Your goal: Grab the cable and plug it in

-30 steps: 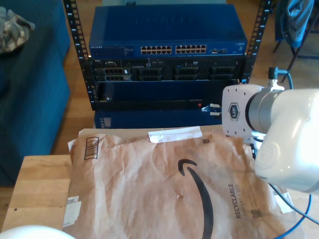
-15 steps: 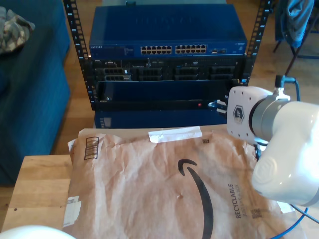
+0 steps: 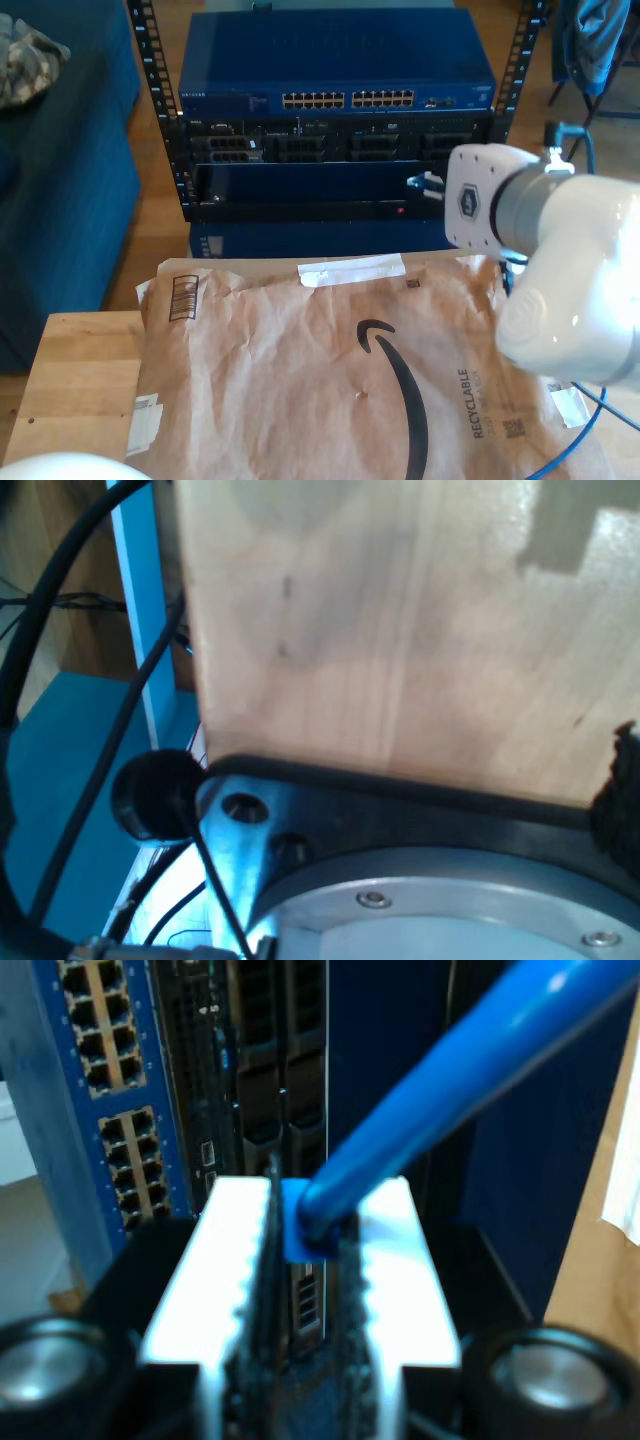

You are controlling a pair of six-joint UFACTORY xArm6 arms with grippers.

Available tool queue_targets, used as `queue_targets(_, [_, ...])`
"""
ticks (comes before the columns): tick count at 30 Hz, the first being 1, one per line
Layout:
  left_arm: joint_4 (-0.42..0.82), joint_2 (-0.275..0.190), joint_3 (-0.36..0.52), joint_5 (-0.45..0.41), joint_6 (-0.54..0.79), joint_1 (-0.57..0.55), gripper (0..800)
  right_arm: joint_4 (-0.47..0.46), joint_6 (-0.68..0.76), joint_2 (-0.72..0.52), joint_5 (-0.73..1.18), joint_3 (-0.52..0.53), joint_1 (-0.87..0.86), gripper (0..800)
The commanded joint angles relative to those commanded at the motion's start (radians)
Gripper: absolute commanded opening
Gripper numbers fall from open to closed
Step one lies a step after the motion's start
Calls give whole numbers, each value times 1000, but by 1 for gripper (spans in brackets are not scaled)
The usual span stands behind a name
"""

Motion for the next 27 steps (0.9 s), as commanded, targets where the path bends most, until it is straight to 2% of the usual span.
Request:
queue_targets(7, [0, 0, -2, 0, 0, 0, 800, -5, -3, 118, -163, -32, 28, 0])
queue_targets(13, [0, 0, 0, 0, 0, 0, 800, -8, 0, 166, -256, -23, 41, 0])
queue_targets(19, [0, 0, 0, 0, 0, 0, 800, -91, -2, 213, -341, -68, 40, 0])
queue_targets(23, [0, 0, 0, 0, 2, 0, 800, -89, 3, 247, -427, -86, 52, 0])
queue_targets(27, [0, 0, 0, 0, 0, 0, 800, -87, 5, 334, -523, -121, 83, 0])
